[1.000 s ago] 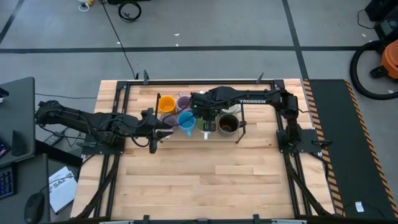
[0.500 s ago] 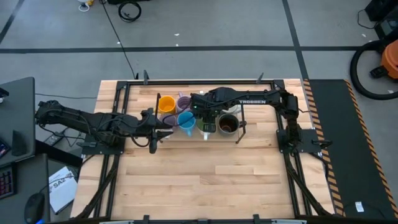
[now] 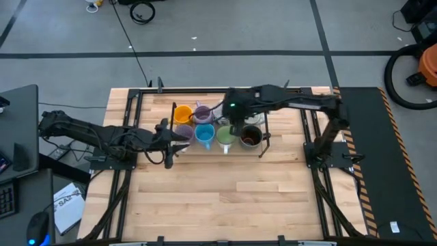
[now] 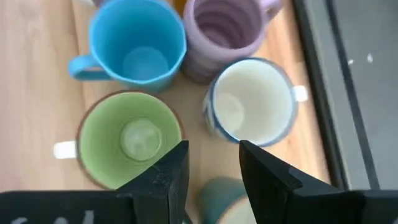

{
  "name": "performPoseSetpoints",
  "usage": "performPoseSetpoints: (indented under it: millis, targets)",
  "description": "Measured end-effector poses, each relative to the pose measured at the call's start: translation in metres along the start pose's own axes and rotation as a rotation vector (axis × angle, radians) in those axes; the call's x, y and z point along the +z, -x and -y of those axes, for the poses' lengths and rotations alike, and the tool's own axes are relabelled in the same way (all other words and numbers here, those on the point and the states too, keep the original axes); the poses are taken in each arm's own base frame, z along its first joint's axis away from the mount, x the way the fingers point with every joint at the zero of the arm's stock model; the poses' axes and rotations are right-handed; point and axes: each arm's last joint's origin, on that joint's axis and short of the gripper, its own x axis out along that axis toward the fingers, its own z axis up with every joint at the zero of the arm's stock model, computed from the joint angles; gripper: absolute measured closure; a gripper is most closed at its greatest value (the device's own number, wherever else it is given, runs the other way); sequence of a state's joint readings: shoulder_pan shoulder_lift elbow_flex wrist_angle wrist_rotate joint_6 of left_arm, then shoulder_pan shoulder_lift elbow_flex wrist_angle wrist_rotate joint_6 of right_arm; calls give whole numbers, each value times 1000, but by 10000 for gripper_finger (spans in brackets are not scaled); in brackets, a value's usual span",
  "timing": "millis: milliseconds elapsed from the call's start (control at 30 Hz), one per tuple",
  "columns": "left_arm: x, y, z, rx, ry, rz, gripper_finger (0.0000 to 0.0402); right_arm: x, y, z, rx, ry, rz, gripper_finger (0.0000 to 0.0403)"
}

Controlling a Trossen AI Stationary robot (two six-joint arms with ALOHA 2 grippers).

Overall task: Place coffee mugs
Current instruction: Return to Home Position

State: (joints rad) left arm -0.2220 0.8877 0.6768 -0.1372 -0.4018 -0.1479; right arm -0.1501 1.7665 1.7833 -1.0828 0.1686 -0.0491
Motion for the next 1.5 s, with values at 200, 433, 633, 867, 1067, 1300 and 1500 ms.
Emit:
performPoseSetpoints:
  millis: [200, 433, 633, 867, 1067, 1300, 1500]
  targets:
    - [-22, 9, -5, -22, 39, 107, 279, -33, 44, -3, -83, -59, 166, 256]
    - [-37, 32, -17, -39, 43, 296, 279, -94, 68, -13, -153, -138, 375, 256]
    - [-60, 47, -27, -43, 52, 377, 279, -136, 80, -14, -202, -147, 616, 257]
    - [-76, 62, -38, 14, -6, 462, 279, -186, 85, -4, -269, -203, 871, 258]
    - [-87, 70, -45, 99, -39, 505, 279, -232, 67, -2, -280, -281, 1020, 258]
    - [-95, 76, -50, 99, -3, 483, 279, -274, 50, -3, -256, -369, 1117, 259]
    - [-98, 74, -49, 94, 18, 451, 279, -298, 42, -5, -229, -418, 1192, 259]
